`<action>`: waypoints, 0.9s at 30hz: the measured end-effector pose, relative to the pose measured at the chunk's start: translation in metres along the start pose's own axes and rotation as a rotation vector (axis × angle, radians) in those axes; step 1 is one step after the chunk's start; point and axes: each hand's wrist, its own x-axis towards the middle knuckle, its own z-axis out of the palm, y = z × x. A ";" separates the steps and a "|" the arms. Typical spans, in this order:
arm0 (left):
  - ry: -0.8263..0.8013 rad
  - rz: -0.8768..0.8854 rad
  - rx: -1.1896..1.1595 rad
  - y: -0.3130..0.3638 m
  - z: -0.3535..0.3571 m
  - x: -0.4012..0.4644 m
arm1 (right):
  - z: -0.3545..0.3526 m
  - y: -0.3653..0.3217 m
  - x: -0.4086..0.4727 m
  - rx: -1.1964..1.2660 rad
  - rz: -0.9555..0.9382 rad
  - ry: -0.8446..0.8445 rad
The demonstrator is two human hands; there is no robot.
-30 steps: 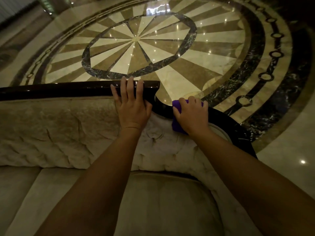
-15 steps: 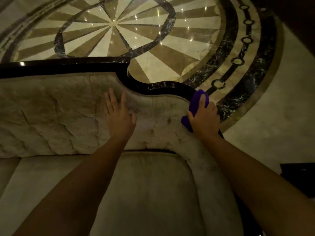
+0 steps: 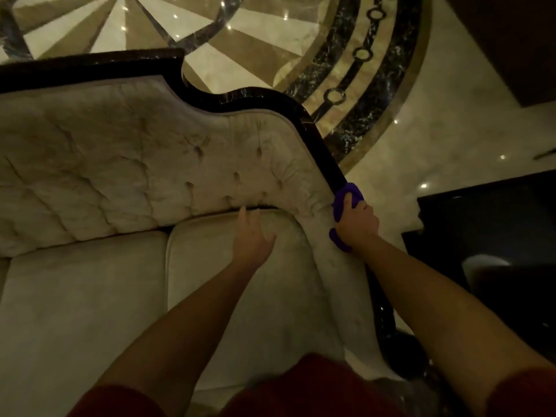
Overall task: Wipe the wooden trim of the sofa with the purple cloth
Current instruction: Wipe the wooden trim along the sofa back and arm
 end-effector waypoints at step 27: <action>-0.151 0.086 -0.838 -0.018 -0.076 -0.221 | -0.063 -0.034 -0.312 0.453 -0.780 0.020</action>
